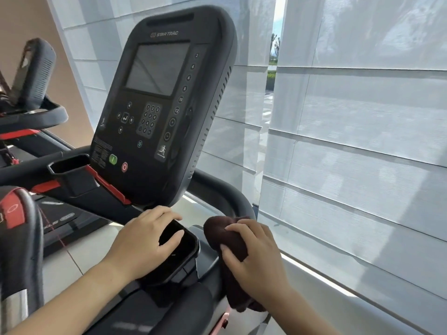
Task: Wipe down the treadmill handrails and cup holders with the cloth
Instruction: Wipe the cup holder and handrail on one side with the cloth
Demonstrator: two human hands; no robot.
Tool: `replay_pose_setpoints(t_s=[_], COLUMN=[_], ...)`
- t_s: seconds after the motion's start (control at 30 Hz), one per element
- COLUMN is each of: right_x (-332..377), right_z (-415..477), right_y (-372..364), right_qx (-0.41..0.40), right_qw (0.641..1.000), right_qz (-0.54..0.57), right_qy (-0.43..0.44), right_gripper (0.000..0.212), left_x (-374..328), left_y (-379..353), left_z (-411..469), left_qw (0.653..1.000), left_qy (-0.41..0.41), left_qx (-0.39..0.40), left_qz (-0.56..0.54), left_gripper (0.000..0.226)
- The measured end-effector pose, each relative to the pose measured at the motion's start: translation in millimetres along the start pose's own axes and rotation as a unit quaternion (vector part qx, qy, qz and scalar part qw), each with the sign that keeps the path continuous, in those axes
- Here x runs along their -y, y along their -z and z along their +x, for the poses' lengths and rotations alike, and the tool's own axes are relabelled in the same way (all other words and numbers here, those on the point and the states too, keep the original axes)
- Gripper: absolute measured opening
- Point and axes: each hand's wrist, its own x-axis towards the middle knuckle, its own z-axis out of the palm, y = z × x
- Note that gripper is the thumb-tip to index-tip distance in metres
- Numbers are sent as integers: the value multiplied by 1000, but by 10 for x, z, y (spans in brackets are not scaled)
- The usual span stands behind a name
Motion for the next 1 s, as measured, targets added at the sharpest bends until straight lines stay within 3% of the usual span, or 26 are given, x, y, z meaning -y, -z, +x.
replay_pose_setpoints(t_s=[0.17, 0.3, 0.47, 0.73, 0.83, 1.0], right_x=[324, 736, 1006, 1155, 1195, 1298], right_z=[107, 176, 98, 66, 141, -201], right_y=[-18, -204, -457, -543, -598, -516], right_qx=[-7, 34, 145, 147, 166, 113], right_qw=[999, 999, 977, 963, 961, 965], right_qz=[30, 28, -149, -199, -194, -212], right_qy=[-21, -32, -40, -104, -110, -108], right_gripper=[33, 32, 47, 58, 60, 54], left_x=[275, 468, 733, 763, 762, 945], left_y=[232, 386, 451, 470, 461, 538], left_z=[-231, -460, -718, -751, -764, -789], left_qw=[1000, 1000, 1000, 998, 998, 998], left_qy=[10, 14, 16, 3, -13, -47], left_qx=[-5, -4, 21, -5, 1, -2], left_qz=[5, 6, -8, -59, -60, -50], left_gripper=[47, 52, 50, 22, 23, 37])
